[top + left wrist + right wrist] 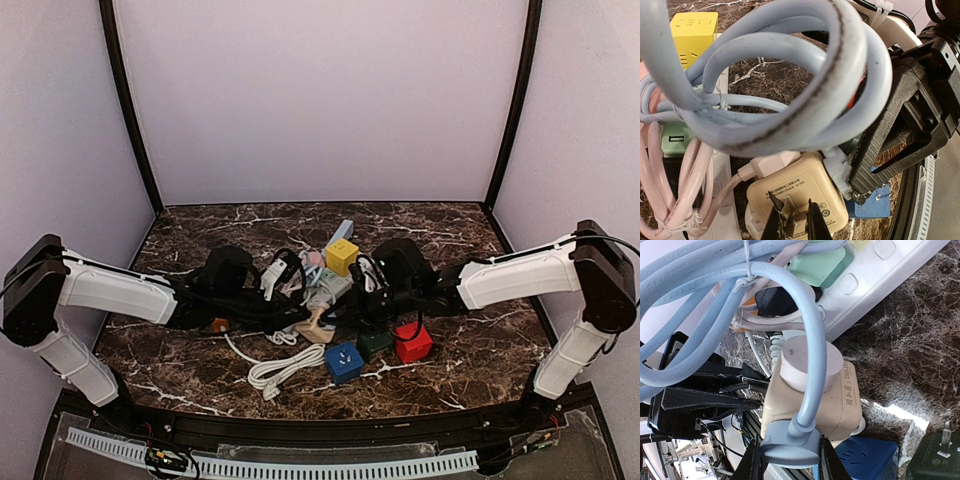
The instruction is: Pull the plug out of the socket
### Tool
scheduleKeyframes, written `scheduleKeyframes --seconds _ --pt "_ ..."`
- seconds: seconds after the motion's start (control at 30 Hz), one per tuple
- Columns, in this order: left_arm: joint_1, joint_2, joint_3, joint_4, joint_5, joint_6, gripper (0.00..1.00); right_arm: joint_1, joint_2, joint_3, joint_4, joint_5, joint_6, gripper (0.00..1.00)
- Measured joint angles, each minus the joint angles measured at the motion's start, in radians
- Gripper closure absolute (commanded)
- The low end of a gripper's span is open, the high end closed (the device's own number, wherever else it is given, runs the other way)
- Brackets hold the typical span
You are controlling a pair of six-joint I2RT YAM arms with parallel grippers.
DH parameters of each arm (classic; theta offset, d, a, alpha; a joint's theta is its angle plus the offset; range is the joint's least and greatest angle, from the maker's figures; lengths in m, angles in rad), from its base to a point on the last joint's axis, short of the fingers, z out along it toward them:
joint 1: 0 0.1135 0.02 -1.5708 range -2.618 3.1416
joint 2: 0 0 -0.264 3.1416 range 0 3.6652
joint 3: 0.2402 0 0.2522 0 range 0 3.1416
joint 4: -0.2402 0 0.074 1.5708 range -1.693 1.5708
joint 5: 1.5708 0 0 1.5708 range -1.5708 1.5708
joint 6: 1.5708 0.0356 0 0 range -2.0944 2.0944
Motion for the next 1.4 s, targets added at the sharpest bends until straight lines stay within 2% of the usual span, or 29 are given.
scheduleKeyframes --seconds 0.17,0.4,0.43,0.5,0.53,0.6,0.8,1.0,1.17,1.27,1.4 --pt "0.000 -0.002 0.000 0.000 -0.003 -0.008 0.99 0.003 -0.002 0.014 -0.027 0.018 -0.019 1.00" --pt "0.000 -0.002 0.013 -0.023 -0.003 -0.055 0.99 0.048 -0.002 0.082 -0.146 0.128 -0.089 1.00" --pt "0.000 -0.002 0.014 -0.025 -0.001 -0.058 0.99 0.050 -0.002 0.084 -0.151 0.134 -0.094 0.94" --pt "0.001 -0.002 0.014 -0.027 0.004 -0.058 0.99 0.053 -0.003 0.085 -0.153 0.144 -0.106 0.71" --pt "0.003 -0.002 0.014 -0.027 0.014 -0.058 0.99 0.053 -0.005 0.085 -0.155 0.147 -0.117 0.63" --pt "0.016 -0.009 0.012 -0.024 0.042 -0.060 0.99 0.055 -0.016 0.087 -0.163 0.157 -0.150 0.52" --pt "0.149 -0.060 -0.013 -0.126 0.151 -0.060 0.99 0.055 -0.175 0.087 -0.212 0.188 -0.324 0.36" --pt "0.210 -0.045 0.139 -0.353 0.308 -0.026 0.99 0.088 -0.308 0.083 -0.187 0.200 -0.554 0.33" --pt "0.235 -0.003 0.329 -0.589 0.449 0.090 0.99 0.172 -0.374 0.063 -0.158 0.259 -0.743 0.34" --pt "0.243 -0.001 0.346 -0.632 0.533 0.136 0.99 0.211 -0.381 0.061 -0.142 0.280 -0.848 0.37" --pt "0.242 -0.002 0.316 -0.654 0.630 0.183 0.99 0.246 -0.361 0.061 -0.127 0.264 -1.022 0.37"
